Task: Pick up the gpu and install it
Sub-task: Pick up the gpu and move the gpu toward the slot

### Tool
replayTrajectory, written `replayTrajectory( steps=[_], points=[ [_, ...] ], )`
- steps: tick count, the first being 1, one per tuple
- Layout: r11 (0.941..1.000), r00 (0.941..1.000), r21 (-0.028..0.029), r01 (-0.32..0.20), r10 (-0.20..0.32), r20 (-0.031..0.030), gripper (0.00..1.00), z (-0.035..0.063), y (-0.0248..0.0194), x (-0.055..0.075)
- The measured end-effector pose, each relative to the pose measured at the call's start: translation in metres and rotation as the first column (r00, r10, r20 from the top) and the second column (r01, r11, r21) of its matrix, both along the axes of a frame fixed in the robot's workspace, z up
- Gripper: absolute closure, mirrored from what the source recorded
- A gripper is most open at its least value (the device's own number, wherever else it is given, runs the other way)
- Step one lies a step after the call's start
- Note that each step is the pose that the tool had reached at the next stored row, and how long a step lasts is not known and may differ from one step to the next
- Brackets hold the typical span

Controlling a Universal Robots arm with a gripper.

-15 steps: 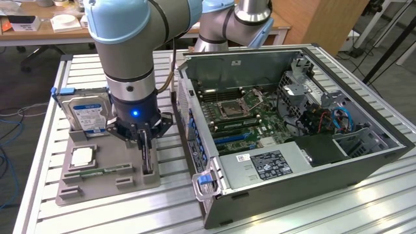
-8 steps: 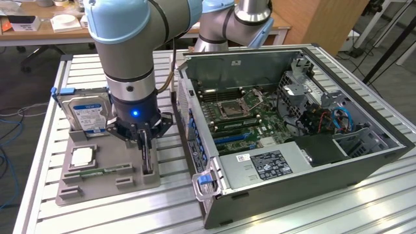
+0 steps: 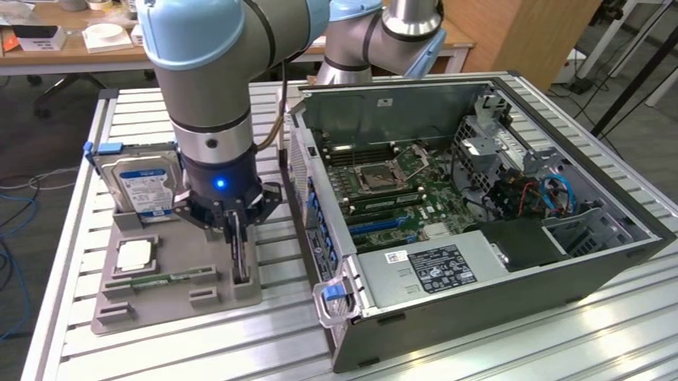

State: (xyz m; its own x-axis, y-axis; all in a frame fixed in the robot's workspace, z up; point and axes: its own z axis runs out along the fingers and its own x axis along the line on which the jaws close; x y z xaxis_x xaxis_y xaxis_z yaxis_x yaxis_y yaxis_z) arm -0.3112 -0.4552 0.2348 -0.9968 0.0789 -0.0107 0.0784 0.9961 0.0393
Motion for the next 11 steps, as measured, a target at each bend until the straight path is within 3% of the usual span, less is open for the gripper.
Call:
replayTrajectory(
  steps=[11],
  points=[
    [1.0000, 1.0000, -0.0001, 0.000, 0.000, -0.0005, 0.74, 0.0031, 0.0000, 0.0000]
  ],
)
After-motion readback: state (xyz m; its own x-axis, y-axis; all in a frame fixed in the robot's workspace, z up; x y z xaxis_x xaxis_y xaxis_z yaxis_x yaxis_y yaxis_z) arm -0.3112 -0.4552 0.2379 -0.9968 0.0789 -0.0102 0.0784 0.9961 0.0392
